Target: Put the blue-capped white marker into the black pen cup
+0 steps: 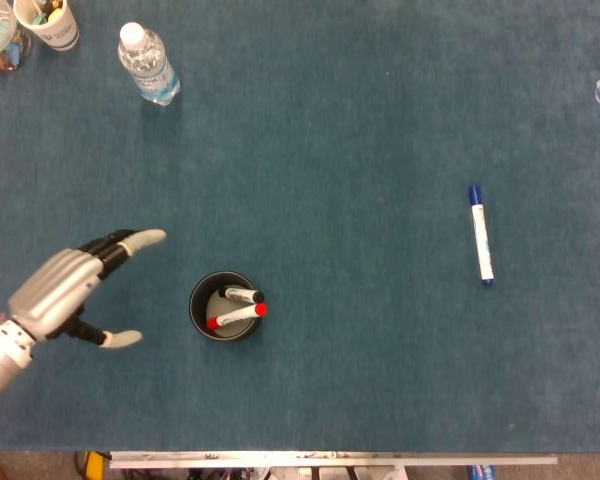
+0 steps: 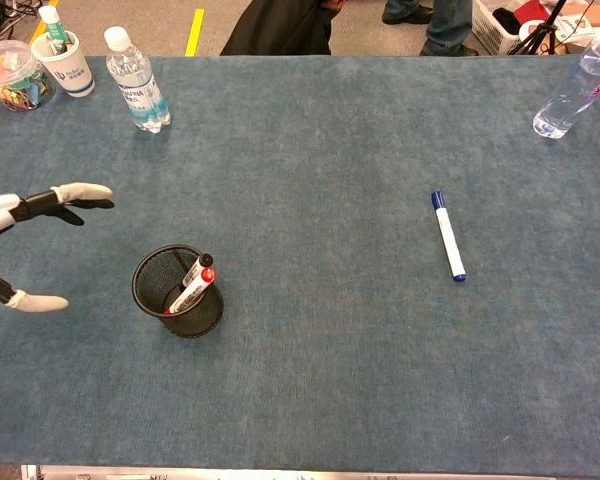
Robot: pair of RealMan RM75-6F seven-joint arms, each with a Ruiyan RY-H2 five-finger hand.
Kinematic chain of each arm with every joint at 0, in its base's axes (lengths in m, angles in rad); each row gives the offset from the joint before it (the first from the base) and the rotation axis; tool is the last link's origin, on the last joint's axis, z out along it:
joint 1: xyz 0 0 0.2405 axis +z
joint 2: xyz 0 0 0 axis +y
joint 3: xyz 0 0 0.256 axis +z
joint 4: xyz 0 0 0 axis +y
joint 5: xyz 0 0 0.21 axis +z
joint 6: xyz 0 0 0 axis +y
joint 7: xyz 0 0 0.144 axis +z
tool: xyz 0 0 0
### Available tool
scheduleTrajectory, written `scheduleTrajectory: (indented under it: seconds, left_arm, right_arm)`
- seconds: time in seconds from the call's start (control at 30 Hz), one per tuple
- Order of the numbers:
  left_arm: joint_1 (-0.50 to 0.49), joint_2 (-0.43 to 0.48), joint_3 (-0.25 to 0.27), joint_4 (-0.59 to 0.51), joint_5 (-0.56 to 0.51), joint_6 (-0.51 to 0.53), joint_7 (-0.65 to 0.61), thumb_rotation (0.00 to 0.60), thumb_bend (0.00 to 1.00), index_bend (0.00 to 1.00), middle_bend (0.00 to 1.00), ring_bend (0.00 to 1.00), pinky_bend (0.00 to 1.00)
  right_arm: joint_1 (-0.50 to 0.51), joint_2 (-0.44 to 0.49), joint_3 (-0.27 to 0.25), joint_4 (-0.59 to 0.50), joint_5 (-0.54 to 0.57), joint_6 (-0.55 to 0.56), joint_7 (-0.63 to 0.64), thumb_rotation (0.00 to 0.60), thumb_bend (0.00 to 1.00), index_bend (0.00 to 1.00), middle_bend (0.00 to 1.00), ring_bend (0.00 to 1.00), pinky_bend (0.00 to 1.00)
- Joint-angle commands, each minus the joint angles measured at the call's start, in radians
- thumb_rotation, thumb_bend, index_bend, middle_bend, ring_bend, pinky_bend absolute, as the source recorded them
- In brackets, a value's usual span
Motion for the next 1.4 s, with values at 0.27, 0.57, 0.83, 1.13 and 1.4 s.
scheduleTrajectory:
  seconds: [0.27, 0.57, 0.83, 1.13, 1.4]
  left_arm:
    - [-0.047, -0.06, 0.031, 0.006, 0.016, -0.046, -0.024, 0.6, 0.1, 0.05, 0.12, 0.1, 0.19]
    - [-0.075, -0.128, 0.025, 0.032, -0.01, -0.06, -0.054, 0.6, 0.1, 0.05, 0.11, 0.1, 0.19]
    - [-0.094, -0.171, 0.033, 0.056, -0.023, -0.073, -0.071, 0.6, 0.1, 0.05, 0.11, 0.1, 0.19]
    - [-0.104, -0.214, 0.036, 0.07, -0.047, -0.081, -0.087, 0.6, 0.1, 0.05, 0.12, 0.1, 0.19]
    - [-0.108, -0.24, 0.041, 0.08, -0.06, -0.076, -0.099, 0.6, 0.1, 0.1, 0.16, 0.13, 0.19]
  right_arm:
    - [-0.004, -0.001, -0.003, 0.016, 0.007, 0.001, 0.009, 0.6, 0.18, 0.31, 0.33, 0.28, 0.39]
    - [-0.006, -0.003, -0.007, 0.03, 0.006, -0.001, 0.02, 0.6, 0.18, 0.31, 0.33, 0.28, 0.39]
    - [-0.013, -0.001, -0.008, 0.04, 0.011, 0.005, 0.027, 0.6, 0.18, 0.31, 0.33, 0.28, 0.39]
    - [-0.019, -0.01, -0.014, 0.054, 0.012, 0.005, 0.039, 0.6, 0.18, 0.31, 0.33, 0.28, 0.39]
    - [-0.027, -0.004, -0.014, 0.055, 0.014, 0.012, 0.041, 0.6, 0.18, 0.31, 0.33, 0.28, 0.39]
